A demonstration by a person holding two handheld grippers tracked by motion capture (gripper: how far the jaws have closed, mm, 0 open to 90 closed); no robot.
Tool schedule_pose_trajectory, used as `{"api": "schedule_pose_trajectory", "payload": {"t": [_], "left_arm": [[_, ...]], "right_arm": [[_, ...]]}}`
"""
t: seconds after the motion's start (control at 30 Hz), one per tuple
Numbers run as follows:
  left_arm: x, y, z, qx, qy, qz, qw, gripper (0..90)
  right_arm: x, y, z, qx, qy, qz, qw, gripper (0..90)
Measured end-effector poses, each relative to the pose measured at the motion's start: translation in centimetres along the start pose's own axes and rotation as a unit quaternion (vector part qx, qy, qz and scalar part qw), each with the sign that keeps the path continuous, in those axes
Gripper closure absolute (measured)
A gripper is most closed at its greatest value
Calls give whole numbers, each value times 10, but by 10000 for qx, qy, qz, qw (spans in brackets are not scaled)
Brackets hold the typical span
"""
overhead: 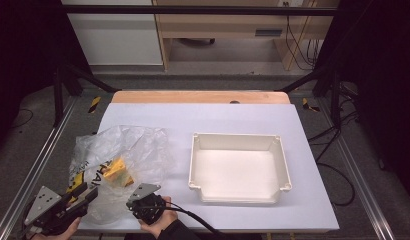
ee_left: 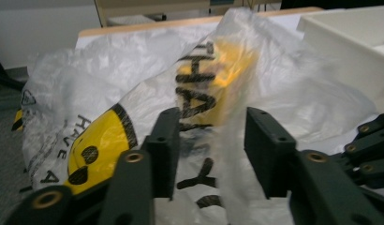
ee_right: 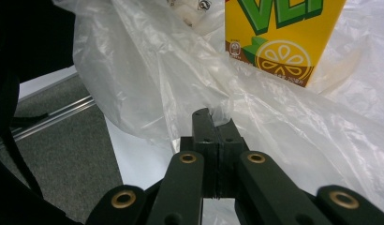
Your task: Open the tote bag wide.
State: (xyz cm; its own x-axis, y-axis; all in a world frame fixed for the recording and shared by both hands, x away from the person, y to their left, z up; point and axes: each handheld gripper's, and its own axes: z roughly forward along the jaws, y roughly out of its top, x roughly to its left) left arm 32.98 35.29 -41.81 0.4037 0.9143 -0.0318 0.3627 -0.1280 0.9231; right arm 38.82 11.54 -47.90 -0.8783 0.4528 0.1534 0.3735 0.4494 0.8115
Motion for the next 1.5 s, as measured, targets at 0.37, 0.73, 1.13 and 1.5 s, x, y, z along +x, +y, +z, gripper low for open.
{"api": "schedule_pose_trajectory", "payload": {"t": [0.37, 0.73, 1.13, 1.5], "left_arm": [[-17, 26, 2, -73, -232, 222, 9995, 363], [-28, 40, 29, 323, -297, 449, 9980, 346], [-31, 31, 39, 719, -125, 740, 9946, 823], [-17, 38, 23, 239, 61, 482, 9985, 900]], "right_arm": [[0, 1, 0, -36, -21, -2, 10000, 900], [0, 4, -4, -148, -28, 60, 9999, 899], [-1, 4, -6, -117, -42, 25, 9999, 900], [-5, 0, -8, -50, -74, 75, 9999, 899]]}}
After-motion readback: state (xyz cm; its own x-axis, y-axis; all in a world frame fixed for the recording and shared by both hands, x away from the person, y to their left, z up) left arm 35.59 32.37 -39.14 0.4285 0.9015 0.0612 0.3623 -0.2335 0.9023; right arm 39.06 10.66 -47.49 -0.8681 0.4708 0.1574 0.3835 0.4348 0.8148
